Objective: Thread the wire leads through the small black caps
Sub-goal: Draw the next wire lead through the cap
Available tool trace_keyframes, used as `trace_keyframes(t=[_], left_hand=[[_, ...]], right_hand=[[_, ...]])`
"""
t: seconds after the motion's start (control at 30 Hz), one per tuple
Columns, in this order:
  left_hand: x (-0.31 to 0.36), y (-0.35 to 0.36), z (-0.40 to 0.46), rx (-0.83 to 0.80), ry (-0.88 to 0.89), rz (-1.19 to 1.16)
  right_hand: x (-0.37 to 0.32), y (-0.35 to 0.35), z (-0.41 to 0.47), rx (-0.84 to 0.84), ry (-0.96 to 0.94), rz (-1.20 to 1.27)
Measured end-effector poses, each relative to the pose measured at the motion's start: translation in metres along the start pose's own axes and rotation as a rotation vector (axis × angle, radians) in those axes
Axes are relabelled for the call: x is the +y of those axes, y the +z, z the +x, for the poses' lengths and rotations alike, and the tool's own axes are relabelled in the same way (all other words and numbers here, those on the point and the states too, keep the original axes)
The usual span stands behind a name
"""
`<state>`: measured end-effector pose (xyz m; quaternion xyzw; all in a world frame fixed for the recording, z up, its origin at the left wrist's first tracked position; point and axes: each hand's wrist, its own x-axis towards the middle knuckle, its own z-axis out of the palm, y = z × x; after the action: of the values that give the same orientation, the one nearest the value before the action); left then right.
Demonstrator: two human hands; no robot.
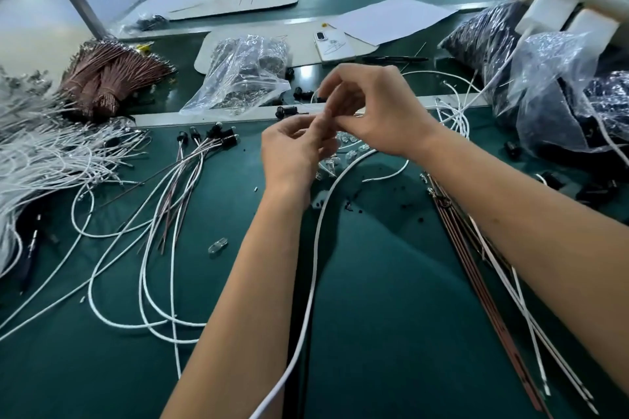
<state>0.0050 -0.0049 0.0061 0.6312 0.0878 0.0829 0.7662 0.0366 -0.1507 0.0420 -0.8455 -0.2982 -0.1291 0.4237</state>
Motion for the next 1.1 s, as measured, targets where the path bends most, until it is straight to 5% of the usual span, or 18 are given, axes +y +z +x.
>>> trace_keyframes(t=[0.37, 0.43, 0.6, 0.8, 1.1], left_hand=[[0.007, -0.009, 0.003, 0.251, -0.022, -0.112], [0.007, -0.009, 0.002, 0.251, -0.028, -0.102], [0.006, -0.008, 0.002, 0.233, -0.036, -0.106], [0.007, 0.004, -0.007, 0.108, -0.022, -0.024], [0.005, 0.011, -0.015, 0.028, -0.017, 0.048]], right_hand=[[0.006, -0.017, -0.016, -0.309, 0.235, -0.329], [0.005, -0.022, -0.019, -0.403, 0.268, -0.349], [0.003, -0.045, -0.028, -0.290, 0.383, -0.429], [-0.012, -0.063, -0.035, -0.662, 0.705, -0.753], [-0.013, -0.041, -0.040, -0.553, 0.672, -0.872]])
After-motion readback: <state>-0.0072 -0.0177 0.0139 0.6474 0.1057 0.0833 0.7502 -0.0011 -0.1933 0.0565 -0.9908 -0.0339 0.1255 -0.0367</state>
